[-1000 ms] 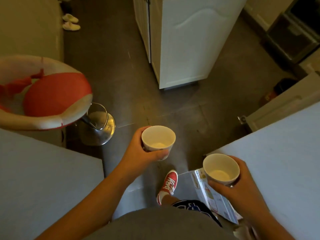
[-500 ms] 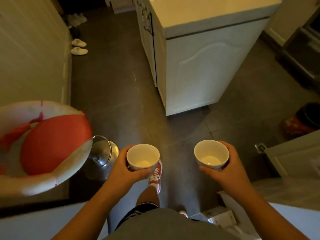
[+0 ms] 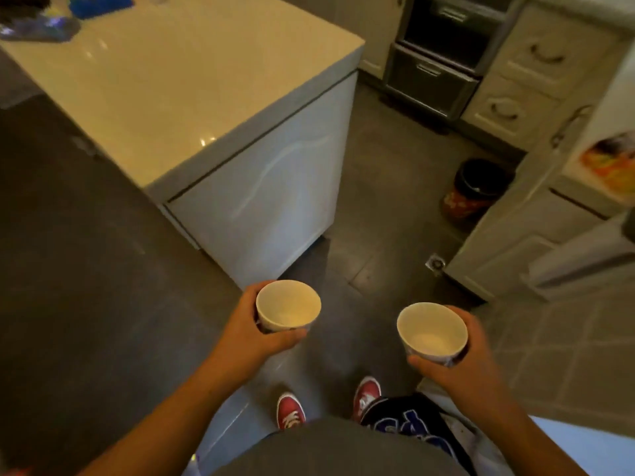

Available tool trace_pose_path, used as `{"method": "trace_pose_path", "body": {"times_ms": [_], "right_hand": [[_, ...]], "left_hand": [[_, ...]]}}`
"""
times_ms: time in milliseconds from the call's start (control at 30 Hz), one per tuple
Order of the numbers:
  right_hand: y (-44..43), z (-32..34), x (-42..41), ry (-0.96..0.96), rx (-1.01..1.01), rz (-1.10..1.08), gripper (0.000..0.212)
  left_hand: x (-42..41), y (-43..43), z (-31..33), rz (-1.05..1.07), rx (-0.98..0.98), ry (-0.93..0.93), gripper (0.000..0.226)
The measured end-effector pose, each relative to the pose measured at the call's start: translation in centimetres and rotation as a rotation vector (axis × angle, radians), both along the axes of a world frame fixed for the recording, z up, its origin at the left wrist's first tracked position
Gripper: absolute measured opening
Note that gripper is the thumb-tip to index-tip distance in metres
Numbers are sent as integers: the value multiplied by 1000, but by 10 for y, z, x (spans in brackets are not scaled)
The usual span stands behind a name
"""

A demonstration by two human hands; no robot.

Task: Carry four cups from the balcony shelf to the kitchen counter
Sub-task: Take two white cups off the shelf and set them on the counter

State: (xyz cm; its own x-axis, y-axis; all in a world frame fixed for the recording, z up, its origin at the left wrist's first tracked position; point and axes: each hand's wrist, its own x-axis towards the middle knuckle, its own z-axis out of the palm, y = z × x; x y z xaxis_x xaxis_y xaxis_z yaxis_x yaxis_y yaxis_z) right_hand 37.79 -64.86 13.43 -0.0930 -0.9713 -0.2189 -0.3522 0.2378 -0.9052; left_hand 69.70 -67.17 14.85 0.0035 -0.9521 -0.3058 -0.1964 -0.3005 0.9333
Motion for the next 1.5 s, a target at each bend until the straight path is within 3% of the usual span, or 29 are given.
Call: {"method": "trace_pose_path", "body": {"times_ms": [167,333,900,1167,1500], "right_hand": [[-32,-15,-50,70,22,-168,83],[-86,-27,-93,16,55,-322,86],[-394,-16,-133,52,-12,-164,90],[-498,-13,-153,76,35,-296,91],[-556,-11,-229,100,96,-464,84]], "left_hand": [[-61,-110,-1,-182,-33,-37,79],[-128,-205,-3,-238,-19,-31,87],[-152,-416,-10,-189,52,-35,70],[-179,-569,-10,-286,54,3,70],[-301,-704,-20,-430,88,132,68]]}}
